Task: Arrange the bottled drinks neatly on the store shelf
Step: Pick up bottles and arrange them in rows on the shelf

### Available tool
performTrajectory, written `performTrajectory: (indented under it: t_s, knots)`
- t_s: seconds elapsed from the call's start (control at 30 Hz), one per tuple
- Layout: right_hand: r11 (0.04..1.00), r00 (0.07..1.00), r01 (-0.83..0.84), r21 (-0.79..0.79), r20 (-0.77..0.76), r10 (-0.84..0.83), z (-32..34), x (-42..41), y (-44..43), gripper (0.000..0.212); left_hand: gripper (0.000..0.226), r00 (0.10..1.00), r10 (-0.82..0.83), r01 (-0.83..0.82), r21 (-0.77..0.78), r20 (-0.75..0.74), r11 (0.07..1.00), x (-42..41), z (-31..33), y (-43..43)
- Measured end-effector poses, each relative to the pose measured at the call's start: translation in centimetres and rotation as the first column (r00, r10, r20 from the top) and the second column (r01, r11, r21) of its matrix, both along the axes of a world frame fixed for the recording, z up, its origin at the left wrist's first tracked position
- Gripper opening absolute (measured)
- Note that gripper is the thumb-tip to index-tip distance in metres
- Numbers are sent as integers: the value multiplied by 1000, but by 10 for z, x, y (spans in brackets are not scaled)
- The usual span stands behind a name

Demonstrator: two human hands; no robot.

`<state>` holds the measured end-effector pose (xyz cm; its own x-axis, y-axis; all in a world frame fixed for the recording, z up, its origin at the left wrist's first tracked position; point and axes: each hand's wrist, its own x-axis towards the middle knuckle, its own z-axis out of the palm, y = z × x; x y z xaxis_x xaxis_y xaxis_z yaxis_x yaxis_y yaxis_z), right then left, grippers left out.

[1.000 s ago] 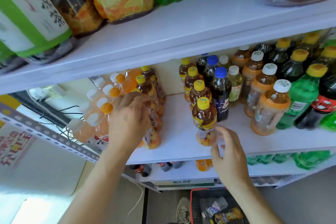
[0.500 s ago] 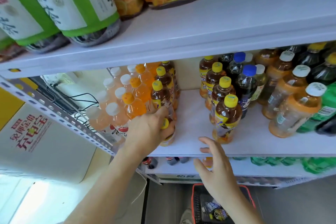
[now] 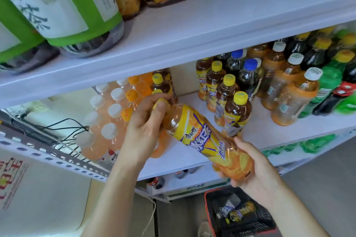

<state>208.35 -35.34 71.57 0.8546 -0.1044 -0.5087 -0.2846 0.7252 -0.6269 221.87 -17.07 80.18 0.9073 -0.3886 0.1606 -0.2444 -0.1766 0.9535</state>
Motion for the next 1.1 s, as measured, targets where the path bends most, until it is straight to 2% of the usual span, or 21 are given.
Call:
performTrajectory:
  t_s: [0.1,0.2,0.3,0.43,0.53,0.67,0.77,0.83,0.93,1.03,1.1]
  knots:
    - [995,999,-48,87,10,47,2,-6,1,57,26,992,-102,94,117,70,989,12,0,0]
    - [987,992,-91,133,102,77,0,-10,-2,74,21,997,-56,53,72,47,996,20,-2,0]
    - [1000,966,28,-11,258,-24,6,-10,-9,91,27,999,51,-51,32,-3,998,26,-6,-2]
    - [988,925,79,-134,380,-22,9,-21,-12,78,33,990,138,-141,66,36,988,31,-6,-5]
    - [994,938,68,-91,345,-32,12,-28,-14,75,27,1000,28,-28,7,7,1000,29,-6,-4]
    - [987,996,27,-158,87,-13,12,-27,-15,74,17,983,-177,175,-30,-46,984,23,-5,5]
    - [992,999,-36,-121,-26,34,2,-25,-14,81,18,973,-221,218,-43,-72,975,19,-4,7]
    - [998,1000,4,-70,-7,-5,0,-21,-11,69,26,984,-166,162,-58,-71,985,17,-3,6]
    - [996,991,33,-86,134,-21,1,-18,-7,42,37,998,-50,49,-30,-33,998,14,-3,3]
    - [993,974,10,-114,226,16,1,-23,-5,57,42,999,47,-47,12,-13,999,17,-3,3]
    - [994,971,31,-101,240,-6,2,-26,-5,54,38,998,54,-54,10,-11,998,18,-2,5]
